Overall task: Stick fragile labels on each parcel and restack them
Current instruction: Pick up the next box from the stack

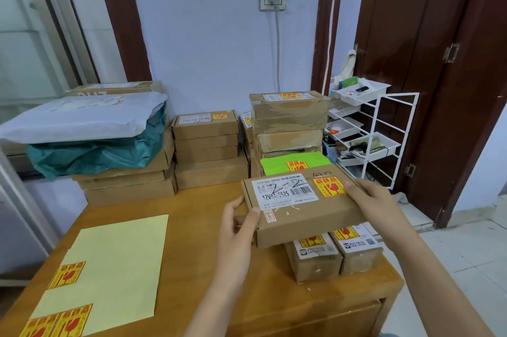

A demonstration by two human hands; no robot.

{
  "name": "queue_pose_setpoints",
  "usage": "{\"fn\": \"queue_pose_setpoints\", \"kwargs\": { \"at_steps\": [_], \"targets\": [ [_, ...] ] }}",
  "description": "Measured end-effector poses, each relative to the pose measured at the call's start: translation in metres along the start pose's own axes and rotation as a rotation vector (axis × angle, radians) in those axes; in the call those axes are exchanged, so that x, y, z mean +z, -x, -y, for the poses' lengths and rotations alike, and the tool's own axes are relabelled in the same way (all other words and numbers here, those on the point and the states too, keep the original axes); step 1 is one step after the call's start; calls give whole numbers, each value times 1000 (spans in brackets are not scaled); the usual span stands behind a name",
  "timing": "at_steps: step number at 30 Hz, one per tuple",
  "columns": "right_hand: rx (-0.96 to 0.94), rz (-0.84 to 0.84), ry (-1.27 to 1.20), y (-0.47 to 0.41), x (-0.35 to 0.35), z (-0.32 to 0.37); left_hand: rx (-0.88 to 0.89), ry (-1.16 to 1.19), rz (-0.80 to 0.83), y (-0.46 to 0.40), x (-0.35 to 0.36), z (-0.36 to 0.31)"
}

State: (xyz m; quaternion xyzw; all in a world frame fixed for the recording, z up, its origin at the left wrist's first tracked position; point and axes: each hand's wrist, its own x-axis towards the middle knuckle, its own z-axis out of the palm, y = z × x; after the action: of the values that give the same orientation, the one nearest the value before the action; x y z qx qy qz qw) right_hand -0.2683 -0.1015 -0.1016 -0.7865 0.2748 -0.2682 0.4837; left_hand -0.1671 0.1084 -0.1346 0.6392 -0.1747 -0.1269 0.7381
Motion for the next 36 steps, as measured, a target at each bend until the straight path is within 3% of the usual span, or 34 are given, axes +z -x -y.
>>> {"fn": "queue_pose_setpoints", "kwargs": {
  "at_steps": [14,27,36],
  "targets": [
    [-119,32,-76,-25,64,55,68,-15,-139,-24,-55,-41],
    [-182,79,-171,-66,107,86,40,-94,-162,-74,-88,-77],
    [-278,192,-282,-88,124,112,27,-27,-316,-123,-97,-82]
  ]
}}
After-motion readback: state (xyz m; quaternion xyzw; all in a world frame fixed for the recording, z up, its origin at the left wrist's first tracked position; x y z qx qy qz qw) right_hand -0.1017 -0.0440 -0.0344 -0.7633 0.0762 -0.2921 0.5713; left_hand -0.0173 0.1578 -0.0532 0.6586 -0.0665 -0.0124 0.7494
